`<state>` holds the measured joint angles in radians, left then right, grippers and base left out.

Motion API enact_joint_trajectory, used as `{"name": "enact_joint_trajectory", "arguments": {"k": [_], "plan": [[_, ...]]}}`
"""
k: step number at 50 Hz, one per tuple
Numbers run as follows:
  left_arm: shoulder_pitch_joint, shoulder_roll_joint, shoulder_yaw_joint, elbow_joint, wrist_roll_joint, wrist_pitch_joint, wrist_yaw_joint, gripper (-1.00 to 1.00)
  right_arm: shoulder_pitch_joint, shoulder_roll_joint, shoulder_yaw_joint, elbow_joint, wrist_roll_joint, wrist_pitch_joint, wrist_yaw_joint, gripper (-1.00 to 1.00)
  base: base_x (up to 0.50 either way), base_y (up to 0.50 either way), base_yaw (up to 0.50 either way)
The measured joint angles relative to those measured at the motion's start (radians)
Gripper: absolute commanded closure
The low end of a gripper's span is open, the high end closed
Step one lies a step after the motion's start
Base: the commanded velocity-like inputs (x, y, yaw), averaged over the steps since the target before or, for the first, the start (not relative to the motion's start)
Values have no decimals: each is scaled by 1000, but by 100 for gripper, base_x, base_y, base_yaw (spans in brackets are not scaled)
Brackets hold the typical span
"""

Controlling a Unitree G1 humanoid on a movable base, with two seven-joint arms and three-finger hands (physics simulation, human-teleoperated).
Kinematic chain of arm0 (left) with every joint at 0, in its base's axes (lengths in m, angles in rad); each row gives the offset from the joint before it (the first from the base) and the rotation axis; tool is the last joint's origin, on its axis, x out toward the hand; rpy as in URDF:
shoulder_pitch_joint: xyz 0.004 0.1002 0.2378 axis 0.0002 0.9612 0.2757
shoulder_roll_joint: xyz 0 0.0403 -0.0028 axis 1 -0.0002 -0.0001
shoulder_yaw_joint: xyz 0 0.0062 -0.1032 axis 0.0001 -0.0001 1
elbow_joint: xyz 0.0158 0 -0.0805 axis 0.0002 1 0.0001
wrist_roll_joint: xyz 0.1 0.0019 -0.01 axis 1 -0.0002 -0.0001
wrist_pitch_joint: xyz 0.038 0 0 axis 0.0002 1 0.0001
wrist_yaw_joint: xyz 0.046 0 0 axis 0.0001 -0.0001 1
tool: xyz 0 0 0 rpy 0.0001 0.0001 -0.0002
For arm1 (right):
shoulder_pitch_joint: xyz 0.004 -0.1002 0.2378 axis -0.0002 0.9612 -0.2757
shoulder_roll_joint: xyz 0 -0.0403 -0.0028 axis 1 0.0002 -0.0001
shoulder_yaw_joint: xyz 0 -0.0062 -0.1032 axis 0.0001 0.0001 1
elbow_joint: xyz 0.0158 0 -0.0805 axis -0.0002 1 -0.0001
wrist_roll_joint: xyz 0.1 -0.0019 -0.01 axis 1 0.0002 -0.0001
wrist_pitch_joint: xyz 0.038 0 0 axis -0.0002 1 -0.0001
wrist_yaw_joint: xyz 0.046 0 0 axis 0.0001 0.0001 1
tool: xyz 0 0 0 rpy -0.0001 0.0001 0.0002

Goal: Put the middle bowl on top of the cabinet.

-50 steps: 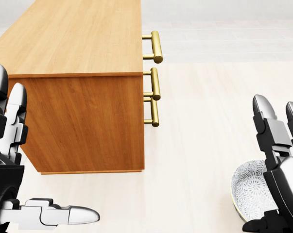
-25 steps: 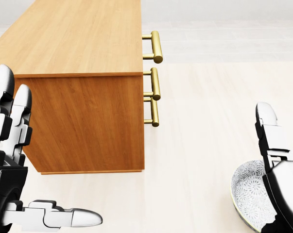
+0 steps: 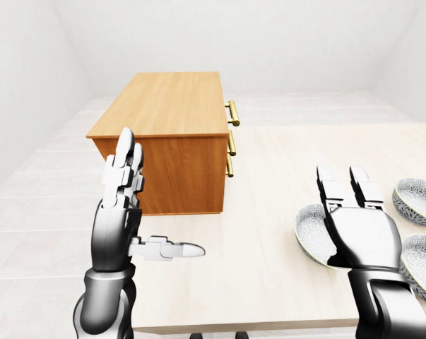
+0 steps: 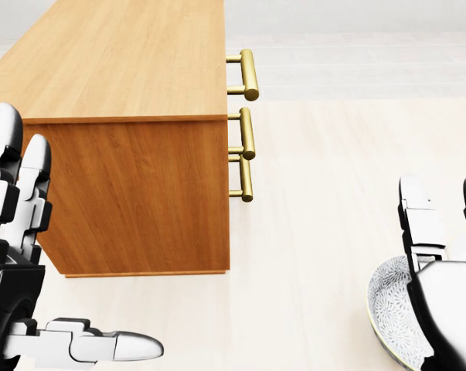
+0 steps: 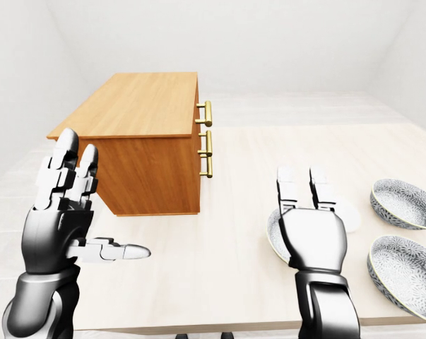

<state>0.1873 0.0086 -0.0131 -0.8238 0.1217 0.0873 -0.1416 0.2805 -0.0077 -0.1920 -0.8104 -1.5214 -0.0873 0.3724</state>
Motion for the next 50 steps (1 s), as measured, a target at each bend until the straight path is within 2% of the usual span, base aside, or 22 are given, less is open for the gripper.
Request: {"name": "enact_joint_trajectory", "arguments": {"k": [25, 50], "plan": [[4, 5, -11, 2, 16, 0, -1, -100, 27, -7, 35, 72, -41, 0, -70, -100, 0, 0, 0], [5, 5, -14, 5, 17, 0, -1, -100, 43, -16, 35, 130, -56, 0, -112, -100, 0, 0, 0]]}}
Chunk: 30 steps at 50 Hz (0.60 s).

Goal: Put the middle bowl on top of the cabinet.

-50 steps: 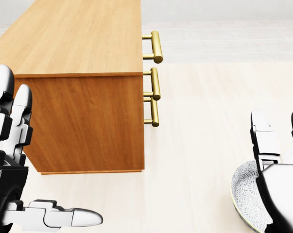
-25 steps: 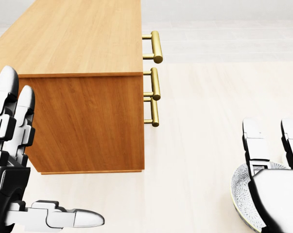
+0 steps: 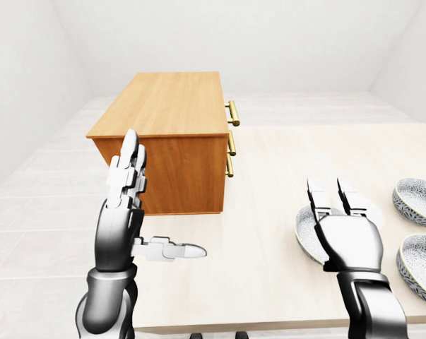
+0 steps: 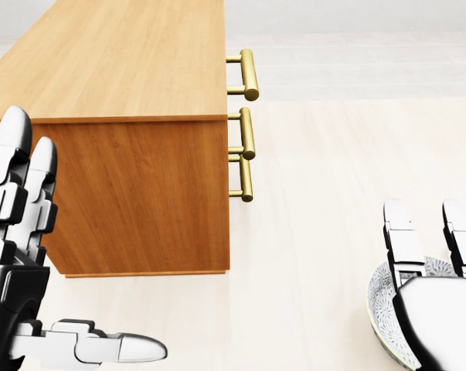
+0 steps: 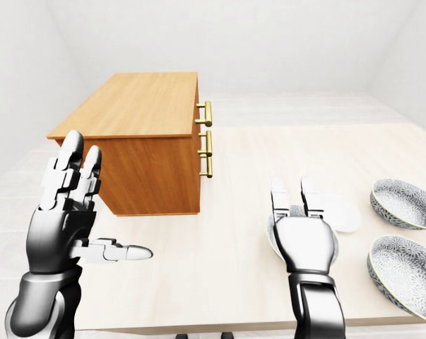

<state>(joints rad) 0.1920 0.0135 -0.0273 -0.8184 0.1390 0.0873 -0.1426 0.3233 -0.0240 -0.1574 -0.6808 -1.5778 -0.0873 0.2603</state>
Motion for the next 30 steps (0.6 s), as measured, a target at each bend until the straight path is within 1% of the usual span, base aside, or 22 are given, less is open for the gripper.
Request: {"name": "enact_joint_trajectory", "arguments": {"k": [30], "plan": [[9, 2, -9, -10, -1, 0, -5, -100, 51, -8, -34, 97, -44, 0, -88, -100, 0, 0, 0]]}}
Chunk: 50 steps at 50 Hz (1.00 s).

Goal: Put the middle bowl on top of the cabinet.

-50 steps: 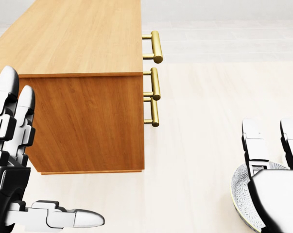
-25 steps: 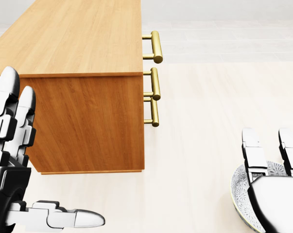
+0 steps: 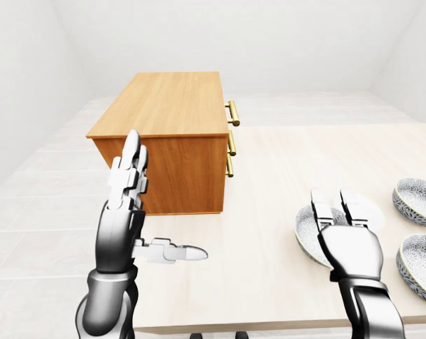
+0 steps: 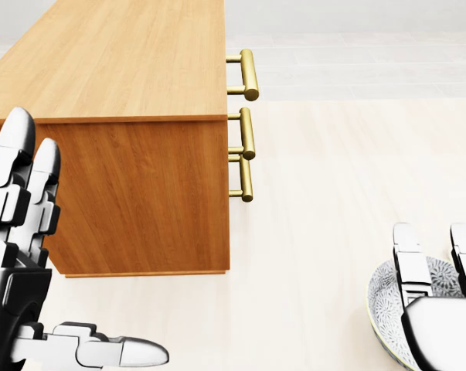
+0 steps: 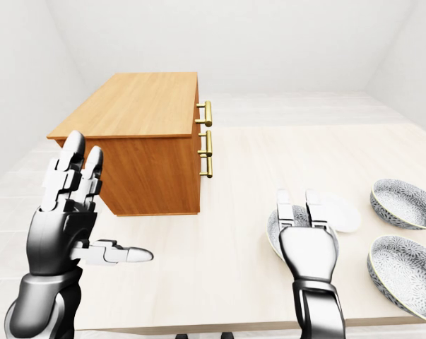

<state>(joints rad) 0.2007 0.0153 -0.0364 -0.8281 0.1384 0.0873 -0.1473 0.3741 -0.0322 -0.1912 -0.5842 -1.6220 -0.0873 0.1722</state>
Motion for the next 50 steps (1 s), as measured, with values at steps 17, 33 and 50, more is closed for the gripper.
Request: {"name": "enact_joint_trajectory", "arguments": {"k": [17, 33, 50], "plan": [[1, 1, -3, 7, 6, 0, 1, -100, 5, 3, 15, 63, -26, 0, -46, -100, 0, 0, 0], [4, 3, -8, 15, 20, 0, -2, -100, 12, -13, 46, 108, -34, 0, -77, -100, 0, 0, 0], [7, 5, -11, 21, 30, 0, -7, -100, 31, -21, 47, 151, -39, 0, -119, -100, 0, 0, 0]]}}
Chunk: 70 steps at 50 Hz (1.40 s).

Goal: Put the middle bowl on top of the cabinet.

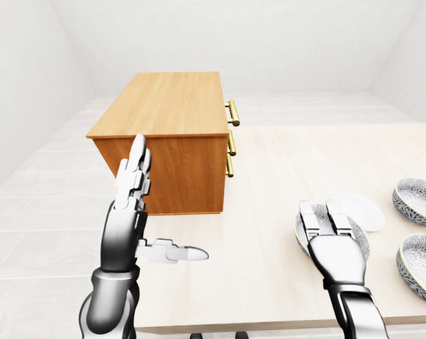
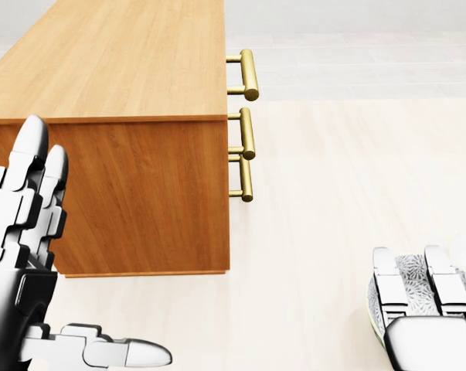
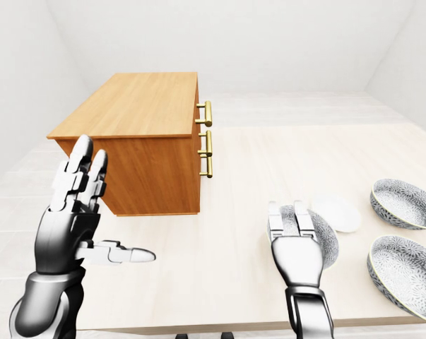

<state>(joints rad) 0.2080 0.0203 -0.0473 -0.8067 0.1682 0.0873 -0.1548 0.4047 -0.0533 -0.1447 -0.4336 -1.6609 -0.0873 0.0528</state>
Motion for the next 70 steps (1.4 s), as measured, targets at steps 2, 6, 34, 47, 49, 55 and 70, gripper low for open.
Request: {"name": "enact_joint_trajectory", "arguments": {"k": [2, 6, 34, 47, 49, 55, 70], "plan": [[-2, 0, 3, 1, 3, 0, 2, -100, 1, -1, 1, 5, -2, 0, -3, -100, 0, 0, 0], [-4, -1, 5, 2, 8, 0, 3, -100, 5, -3, 3, 13, -4, 0, -8, -100, 0, 0, 0], [4, 0, -3, 6, 32, 0, 1, -100, 10, -15, -30, 114, 15, 0, -68, -100, 0, 0, 0], [8, 0, -9, 12, 41, 0, -1, -100, -2, -26, -18, 191, 36, 0, -106, -100, 0, 0, 0], [9, 0, -9, 12, 41, 0, -2, -100, -1, -30, -18, 200, 39, 0, -111, -100, 0, 0, 0], [12, 1, -14, 10, 40, 0, -6, -100, 1, -41, -27, 237, 53, 0, -132, -100, 0, 0, 0], [17, 3, -21, 10, 39, 0, -10, -100, -12, -59, -58, 290, 124, 2, -167, -100, 0, 0, 0]]}}
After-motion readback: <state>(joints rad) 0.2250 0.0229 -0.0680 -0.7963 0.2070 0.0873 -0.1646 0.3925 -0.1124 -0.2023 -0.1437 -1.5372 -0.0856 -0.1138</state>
